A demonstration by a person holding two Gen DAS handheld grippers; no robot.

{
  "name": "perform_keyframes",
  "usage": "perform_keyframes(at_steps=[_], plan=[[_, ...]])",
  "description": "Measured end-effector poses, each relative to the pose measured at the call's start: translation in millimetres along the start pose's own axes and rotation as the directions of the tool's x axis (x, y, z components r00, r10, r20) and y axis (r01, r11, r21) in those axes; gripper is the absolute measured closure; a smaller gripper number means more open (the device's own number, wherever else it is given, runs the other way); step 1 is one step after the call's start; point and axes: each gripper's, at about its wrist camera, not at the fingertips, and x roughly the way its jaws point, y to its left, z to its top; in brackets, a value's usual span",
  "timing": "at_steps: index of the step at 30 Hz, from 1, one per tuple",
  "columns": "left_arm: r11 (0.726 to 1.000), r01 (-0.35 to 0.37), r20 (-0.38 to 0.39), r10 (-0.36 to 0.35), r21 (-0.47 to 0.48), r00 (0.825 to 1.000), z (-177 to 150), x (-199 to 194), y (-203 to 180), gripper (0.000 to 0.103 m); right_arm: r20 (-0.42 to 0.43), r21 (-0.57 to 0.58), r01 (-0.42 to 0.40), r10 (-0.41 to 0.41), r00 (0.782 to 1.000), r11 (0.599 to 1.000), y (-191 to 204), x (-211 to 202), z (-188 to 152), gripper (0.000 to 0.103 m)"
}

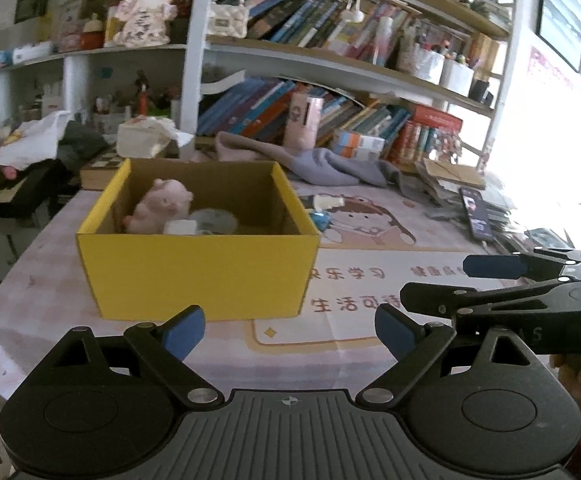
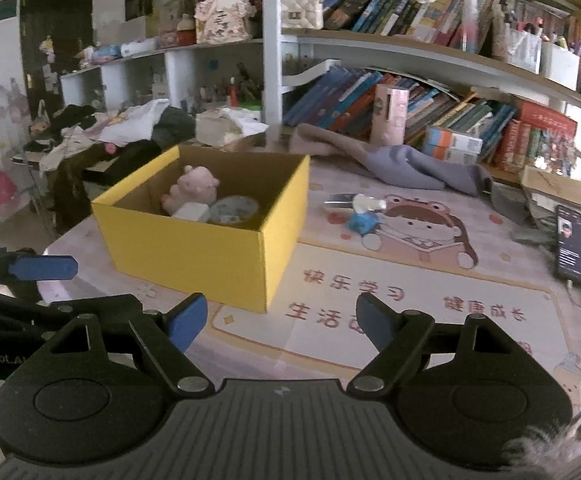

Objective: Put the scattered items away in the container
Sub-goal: 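Withdraw both tools from the yellow box toward the spray bottle and blue cloth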

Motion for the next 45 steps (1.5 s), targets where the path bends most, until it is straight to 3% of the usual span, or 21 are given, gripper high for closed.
perform_keyframes(at_steps=[16,29,45], plan=[[0.995,0.080,-0.021,-0.079,0.058,0.997,4.5,16.2,-17.3,0.009,-0.065,0.031,0.051,-0.049,0.997,0.998,-17.1,6.9,-9.1,0.022],[0.983,0.156,-0.045,-0.152,0.100,0.987,17.3,49.0,-46.0,0.009,-0.082,0.076,0.132,-0.125,0.989,0.988,-56.9,6.8,-12.4,0.022],[0.976,0.183,-0.093,-0.173,0.118,0.981,36.6,103.2,-78.2,0.009,-0.120,0.111,0.163,-0.150,0.981,0.980,-115.3,34.7,-4.1,0.022]])
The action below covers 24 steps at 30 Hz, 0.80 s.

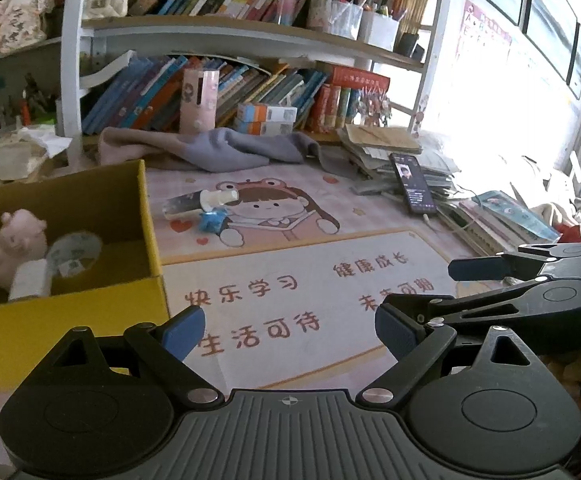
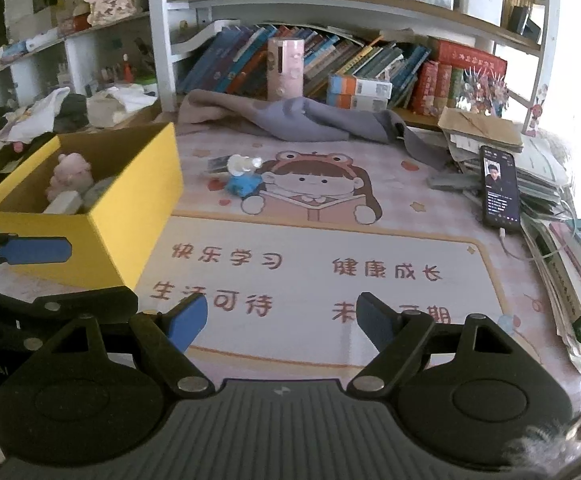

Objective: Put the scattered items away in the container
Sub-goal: 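Withdraw both tools from the yellow box toward the spray bottle and blue cloth, then grasp the clear spray bottle with the left tool while the right tool grasps the blue cloth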

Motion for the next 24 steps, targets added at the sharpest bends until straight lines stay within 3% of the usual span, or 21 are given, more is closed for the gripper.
perform_keyframes(at_steps=[11,24], plan=[[0.999,-0.029,-0.007,0.029,-0.012,1.000,33.2,50.8,-13.4,0.009,-0.013,-0.010,-0.029,0.029,1.000,1.000,-49.2,38.3,33.8,0.022],[0.979,-0.195,-0.018,0.195,-0.058,0.981,82.0,104.7,-23.6,0.009,-0.026,-0.016,-0.157,0.156,0.987,0.988,-94.8,99.3,67.3,0.022]])
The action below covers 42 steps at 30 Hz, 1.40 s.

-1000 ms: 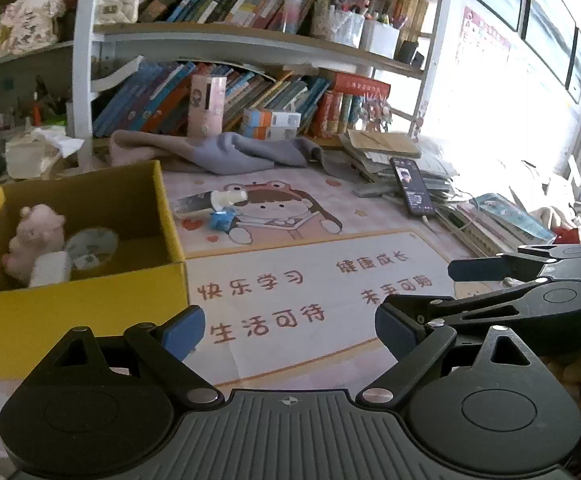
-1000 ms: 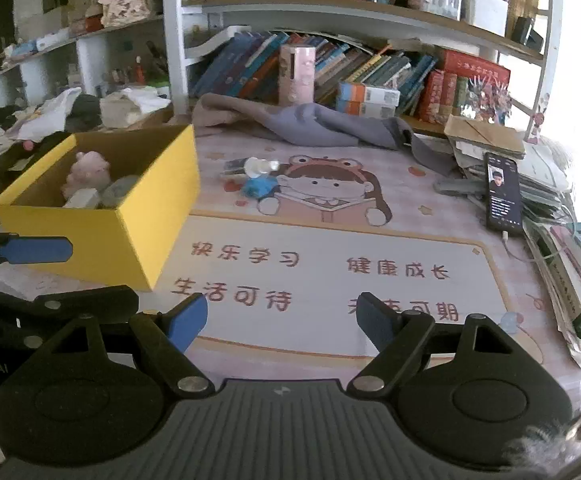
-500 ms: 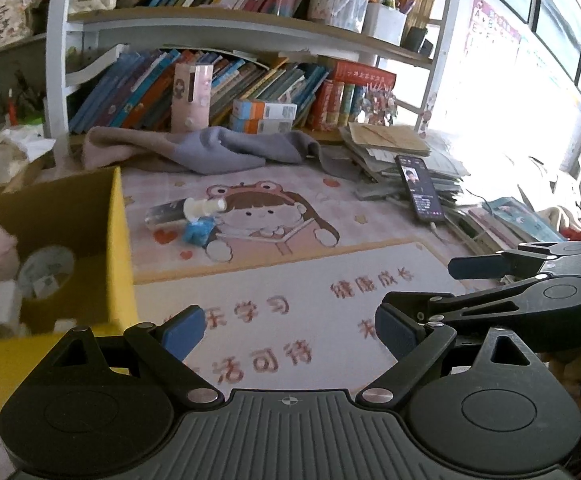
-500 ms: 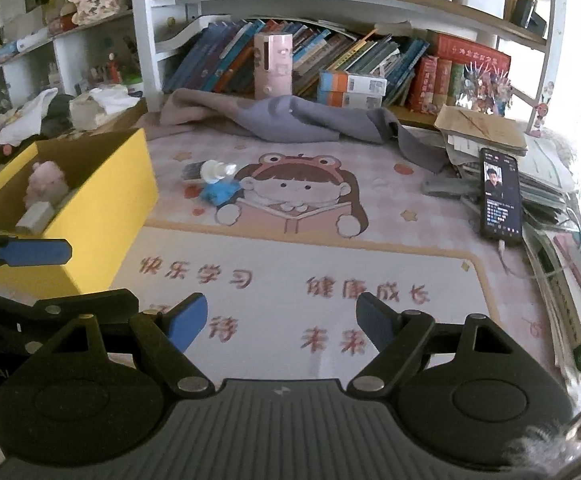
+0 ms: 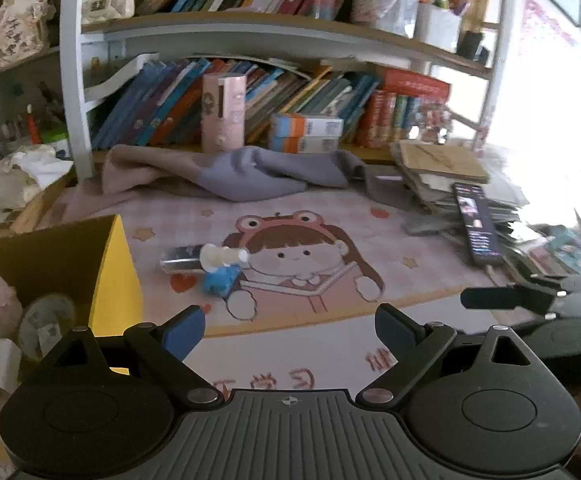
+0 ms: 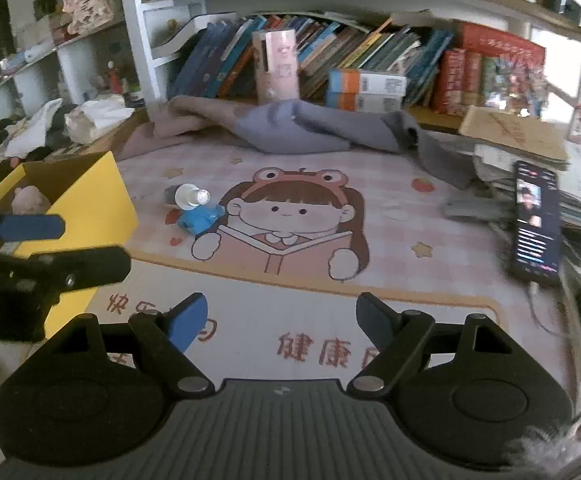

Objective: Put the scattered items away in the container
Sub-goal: 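Grasp the clear spray bottle with the left tool while the right tool grasps the blue cloth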

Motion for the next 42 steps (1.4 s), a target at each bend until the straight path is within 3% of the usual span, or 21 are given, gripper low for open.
perform_keyframes(at_steps=[10,20,24,28,33,37,40,42], plan=[[0.990,-0.134,-0.052,0.132,-0.034,0.990,29.3,37.3,-3.1,0.009,-0.009,-0.060,-0.129,0.129,0.992,0.990,-13.2,58.6,19.7,0.023],[0.970,-0.204,-0.125,0.188,-0.132,0.974,58.2,87.7,14.3,0.009,0.053,-0.222,-0.221,0.238,0.970,0.950,12.9,109.4,30.4,0.022],[0.952,-0.231,-0.152,0.202,-0.201,0.967,66.4,112.6,26.1,0.010,0.072,-0.266,-0.236,0.263,0.962,0.935,23.3,129.3,35.4,0.023],[0.917,-0.281,-0.204,0.229,-0.282,0.952,69.7,137.7,42.4,0.011,0.079,-0.320,-0.248,0.287,0.955,0.914,36.6,148.1,40.8,0.024],[0.875,-0.341,-0.262,0.259,-0.345,0.930,72.6,163.8,58.8,0.018,0.077,-0.361,-0.268,0.315,0.946,0.893,47.6,169.2,44.5,0.025],[0.864,-0.381,-0.318,0.278,-0.329,0.906,71.5,182.9,66.5,0.024,0.067,-0.357,-0.275,0.318,0.946,0.893,48.0,187.8,47.9,0.025],[0.846,-0.391,-0.349,0.266,-0.362,0.899,70.4,191.7,75.8,0.037,0.059,-0.341,-0.293,0.332,0.941,0.893,46.5,200.7,49.5,0.026],[0.838,-0.393,-0.363,0.256,-0.380,0.896,70.4,195.4,80.3,0.040,0.048,-0.342,-0.307,0.343,0.938,0.888,46.8,208.7,49.7,0.029]])
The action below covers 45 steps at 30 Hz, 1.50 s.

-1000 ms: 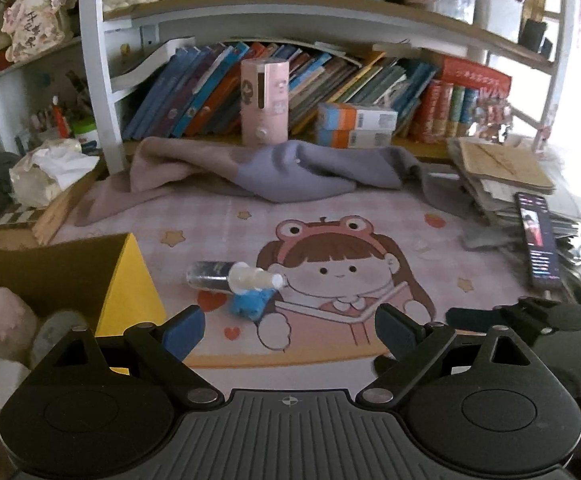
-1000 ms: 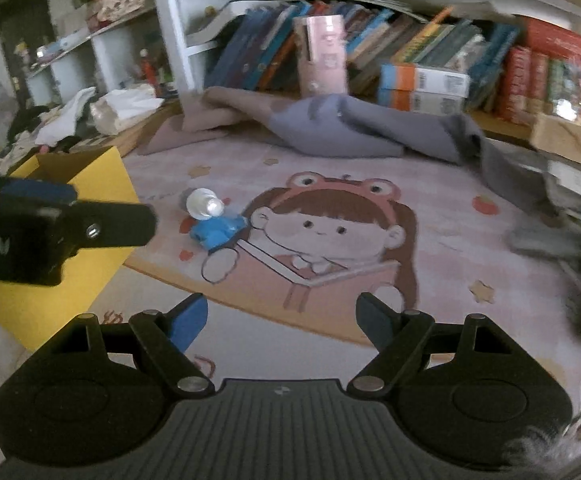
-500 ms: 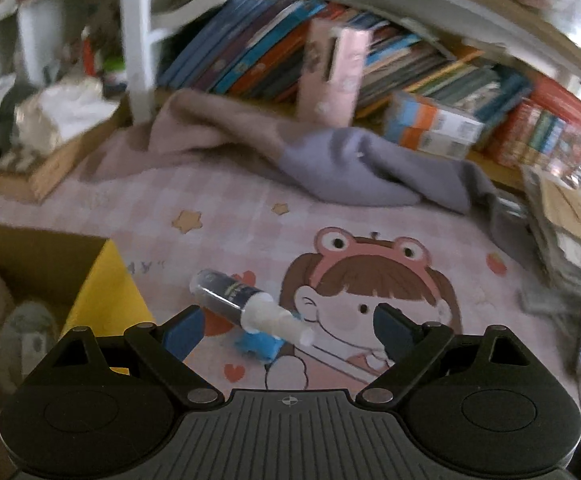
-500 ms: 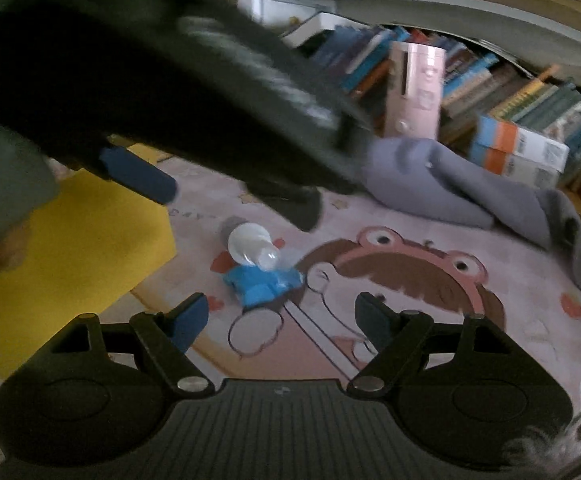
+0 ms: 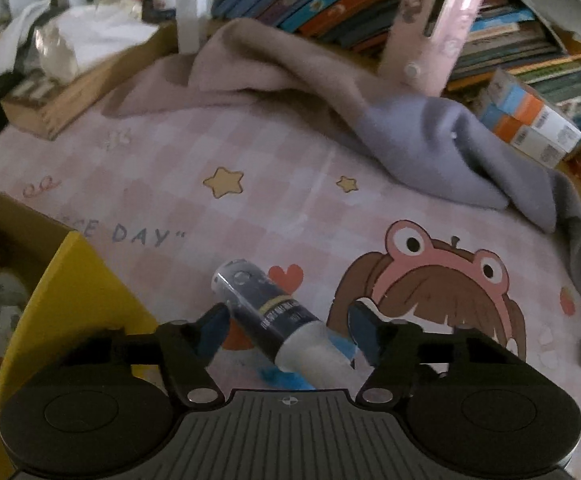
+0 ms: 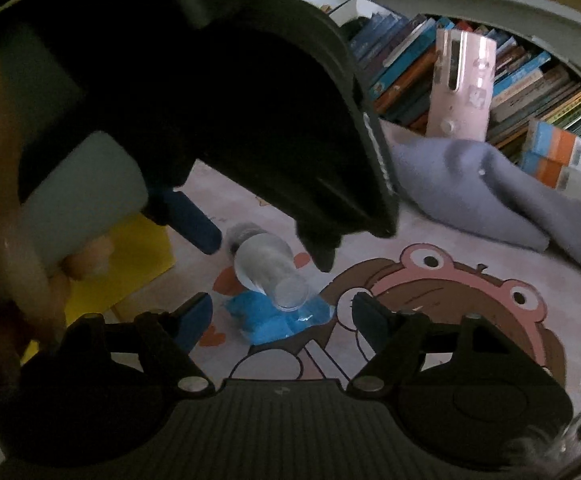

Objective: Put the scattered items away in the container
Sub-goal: 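Grasp the clear spray bottle with the left tool while the right tool grasps the blue cloth, then lift the spray bottle with the left tool while the right tool carries the blue cloth to the box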

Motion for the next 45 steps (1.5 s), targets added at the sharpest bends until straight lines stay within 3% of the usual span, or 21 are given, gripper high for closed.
perform_keyframes(at_steps=[4,13,20,30,41,45], plan=[[1.000,0.001,-0.022,-0.001,-0.001,1.000,3.8,6.9,4.8,0.055,-0.030,0.001,-0.029,0.029,0.999,1.000,-1.0,10.4,-1.3,0.033],[1.000,0.010,-0.029,-0.010,-0.025,1.000,5.3,13.8,12.0,0.070,-0.042,-0.022,-0.033,0.032,0.999,0.999,-4.5,22.1,3.3,0.041],[0.999,0.037,0.003,-0.037,-0.015,0.999,4.6,3.8,13.2,0.071,-0.043,-0.047,-0.021,0.019,0.999,0.999,-4.9,17.6,4.7,0.060],[0.993,0.116,0.033,-0.116,0.013,0.993,-6.6,-24.7,5.4,0.072,-0.051,-0.002,0.019,-0.019,0.999,1.000,-20.8,-13.0,7.1,0.064],[0.979,0.206,0.049,-0.206,0.001,0.977,-32.3,-59.3,5.2,0.072,-0.054,-0.012,0.050,-0.051,0.997,0.999,-21.3,-83.1,-7.9,0.065],[0.970,0.236,0.046,-0.239,0.062,0.970,-48.7,-79.0,2.7,0.072,-0.059,-0.008,0.065,-0.065,0.996,0.998,-23.2,-103.3,-12.4,0.065]])
